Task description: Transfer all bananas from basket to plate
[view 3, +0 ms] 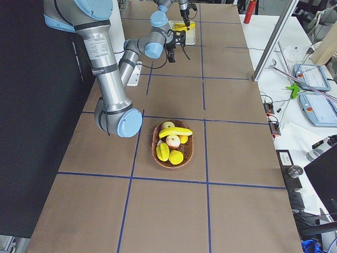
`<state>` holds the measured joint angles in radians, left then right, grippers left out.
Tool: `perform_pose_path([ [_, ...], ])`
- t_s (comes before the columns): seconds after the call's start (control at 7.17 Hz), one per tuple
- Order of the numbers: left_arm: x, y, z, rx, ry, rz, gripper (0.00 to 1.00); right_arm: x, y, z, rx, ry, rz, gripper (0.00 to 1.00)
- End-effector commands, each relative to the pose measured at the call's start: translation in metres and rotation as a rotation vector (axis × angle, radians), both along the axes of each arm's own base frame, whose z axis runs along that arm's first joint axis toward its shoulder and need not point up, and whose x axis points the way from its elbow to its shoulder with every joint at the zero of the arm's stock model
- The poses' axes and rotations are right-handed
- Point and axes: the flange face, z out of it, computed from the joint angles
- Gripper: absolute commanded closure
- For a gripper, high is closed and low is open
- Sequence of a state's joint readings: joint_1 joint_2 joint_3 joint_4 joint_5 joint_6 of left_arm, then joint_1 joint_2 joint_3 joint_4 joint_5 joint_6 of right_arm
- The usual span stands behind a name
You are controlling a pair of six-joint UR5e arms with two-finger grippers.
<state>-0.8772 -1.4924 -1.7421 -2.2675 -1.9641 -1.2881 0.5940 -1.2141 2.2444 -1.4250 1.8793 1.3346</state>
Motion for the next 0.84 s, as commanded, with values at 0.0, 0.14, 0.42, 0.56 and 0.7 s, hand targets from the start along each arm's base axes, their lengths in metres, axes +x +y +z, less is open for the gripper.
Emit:
perform_pose_path([
  [0.0,0.014,0.010,0.003,-0.009,-0.007,0.026,1.00,0.000,-0.001,0.004,-0.005,0.007,0.001,0.00],
  [0.14,0.026,0.017,0.002,-0.040,0.004,0.023,1.00,0.001,0.000,0.007,-0.006,0.011,0.001,0.00],
  [0.42,0.028,0.022,0.009,-0.036,-0.017,0.026,0.44,0.001,-0.001,0.007,-0.006,0.013,0.002,0.00],
  [0.56,0.026,0.023,0.008,-0.026,-0.017,0.030,0.01,0.001,-0.001,0.008,-0.008,0.014,0.001,0.00],
  [0.7,0.025,0.024,-0.002,-0.017,-0.002,0.034,0.01,0.009,-0.010,0.015,-0.015,0.029,0.012,0.00],
])
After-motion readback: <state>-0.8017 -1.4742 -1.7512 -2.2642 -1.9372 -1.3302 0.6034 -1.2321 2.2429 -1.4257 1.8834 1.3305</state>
